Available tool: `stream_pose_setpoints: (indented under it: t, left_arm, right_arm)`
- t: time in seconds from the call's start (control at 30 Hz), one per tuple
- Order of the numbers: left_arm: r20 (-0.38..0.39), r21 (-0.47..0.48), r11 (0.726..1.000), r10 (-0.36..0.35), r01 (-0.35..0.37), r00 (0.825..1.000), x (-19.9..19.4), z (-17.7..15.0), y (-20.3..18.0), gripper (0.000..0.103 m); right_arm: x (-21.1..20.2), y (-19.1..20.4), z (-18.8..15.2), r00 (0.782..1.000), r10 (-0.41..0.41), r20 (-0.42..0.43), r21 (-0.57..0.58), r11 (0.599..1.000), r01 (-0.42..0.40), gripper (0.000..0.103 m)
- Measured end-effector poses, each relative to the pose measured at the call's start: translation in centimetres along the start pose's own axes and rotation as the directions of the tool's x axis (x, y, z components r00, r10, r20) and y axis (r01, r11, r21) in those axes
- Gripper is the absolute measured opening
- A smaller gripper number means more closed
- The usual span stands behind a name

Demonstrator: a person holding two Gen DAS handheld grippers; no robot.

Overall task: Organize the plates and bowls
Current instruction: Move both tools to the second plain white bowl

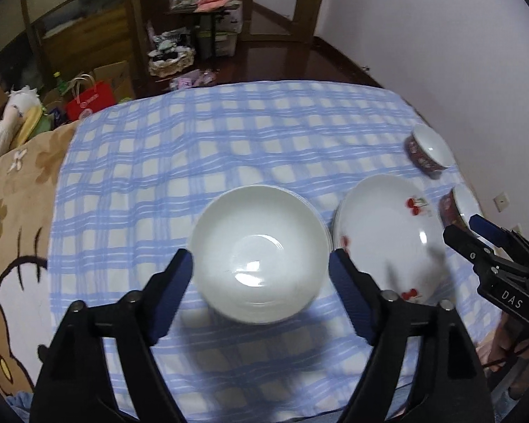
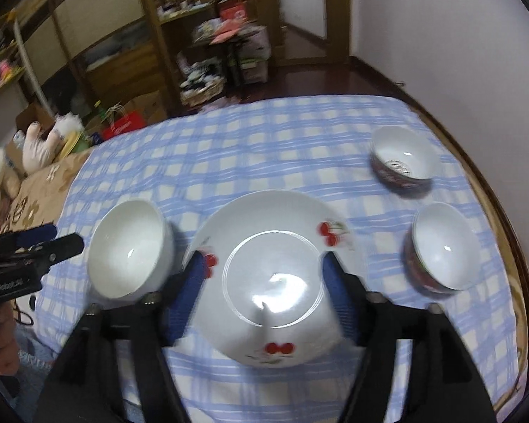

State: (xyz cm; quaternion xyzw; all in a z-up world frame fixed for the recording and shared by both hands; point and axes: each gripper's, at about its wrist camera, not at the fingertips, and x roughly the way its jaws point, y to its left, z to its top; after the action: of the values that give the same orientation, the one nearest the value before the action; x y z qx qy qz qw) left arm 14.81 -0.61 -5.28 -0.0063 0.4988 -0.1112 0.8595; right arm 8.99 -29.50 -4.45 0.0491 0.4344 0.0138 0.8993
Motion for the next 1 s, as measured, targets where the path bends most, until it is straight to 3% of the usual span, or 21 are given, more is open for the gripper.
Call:
stream_pose_setpoints:
  t: [0.17,0.4,1.0]
  left_arm:
    - [0.033,0.038,0.999,-0.018,0.017,0.999,-0.7,0.8,-2.5,0.093]
    - [0.099,0.2,0.979,0.025,-0.044,0.995,-1.2,1.8,-7.4,0.093]
    - [0.093,0.269,0.957,-0.142,0.112,0.985,3.0,5.7,-18.9,0.093]
  right_arm:
    - [-1.3,-2.9,0.1,0.996,-0.079,0.052,0.032,0.996,0.077,0.103]
    - [-2.4,-7.2,-0.4,0.992,-0.105,0.075,0.125,0.988,0.095,0.103]
    - [-4.4,-15.2,-1.8,0.952,-0.242,0.186,0.28,0.942,0.185,0.103]
